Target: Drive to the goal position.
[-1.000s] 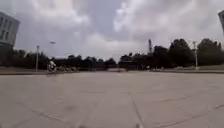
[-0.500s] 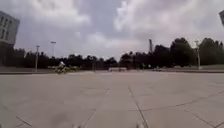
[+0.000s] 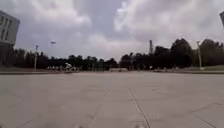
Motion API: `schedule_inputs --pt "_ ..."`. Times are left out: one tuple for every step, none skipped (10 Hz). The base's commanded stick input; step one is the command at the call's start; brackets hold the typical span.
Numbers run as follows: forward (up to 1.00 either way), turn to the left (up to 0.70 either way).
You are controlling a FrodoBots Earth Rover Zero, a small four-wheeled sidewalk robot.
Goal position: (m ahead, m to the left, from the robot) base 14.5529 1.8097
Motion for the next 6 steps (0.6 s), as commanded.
schedule_inputs --pt "0.60 0.15" --pt "0.60 0.15" --pt "0.60 0.15" --pt "0.60 0.06" --pt "0.60 0.00" --pt "0.60 0.00"
